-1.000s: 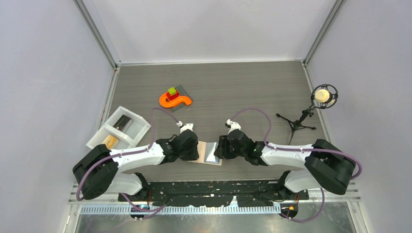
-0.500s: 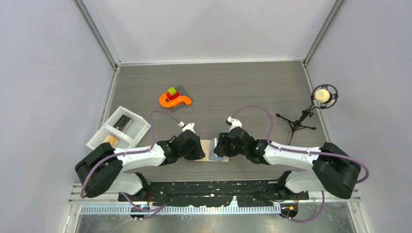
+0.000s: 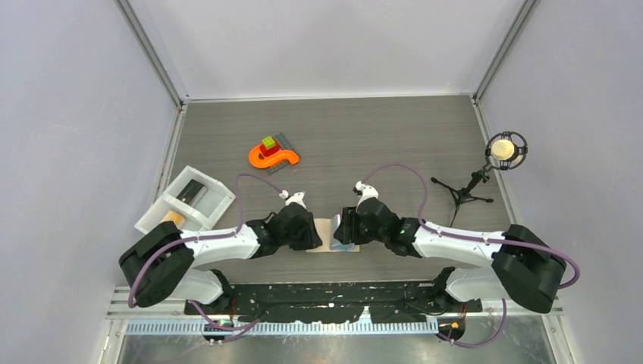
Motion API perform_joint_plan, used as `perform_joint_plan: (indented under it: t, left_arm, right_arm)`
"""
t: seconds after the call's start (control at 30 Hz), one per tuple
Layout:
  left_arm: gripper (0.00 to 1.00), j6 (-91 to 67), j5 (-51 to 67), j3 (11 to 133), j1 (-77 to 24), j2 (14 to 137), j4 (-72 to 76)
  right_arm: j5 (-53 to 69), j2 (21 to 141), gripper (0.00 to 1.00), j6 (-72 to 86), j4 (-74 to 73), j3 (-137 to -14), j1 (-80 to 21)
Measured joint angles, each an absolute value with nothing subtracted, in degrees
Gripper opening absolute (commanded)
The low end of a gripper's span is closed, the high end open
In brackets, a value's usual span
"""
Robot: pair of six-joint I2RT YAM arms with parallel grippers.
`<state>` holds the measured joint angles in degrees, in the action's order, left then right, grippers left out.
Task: Take the credit cards out of the card holder
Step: Open the card holder at the center of the board.
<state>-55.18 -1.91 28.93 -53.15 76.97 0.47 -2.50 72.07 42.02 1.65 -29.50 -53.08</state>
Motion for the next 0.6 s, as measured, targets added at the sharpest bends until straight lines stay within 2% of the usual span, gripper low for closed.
perform_joint_plan:
  t: [0.37, 0.6]
  left_arm:
    - [0.3, -55.29, -1.87, 28.93, -53.17, 76.97, 0.54]
    - [0.3, -55.29, -1.85, 28.93, -53.17, 76.97, 0.56]
  right_arm:
    - [-1.61, 69.34, 0.19, 41.91, 5.02, -29.34, -53.15]
    - [-1.37, 69.34, 0.17, 41.93, 6.83, -28.8, -53.15]
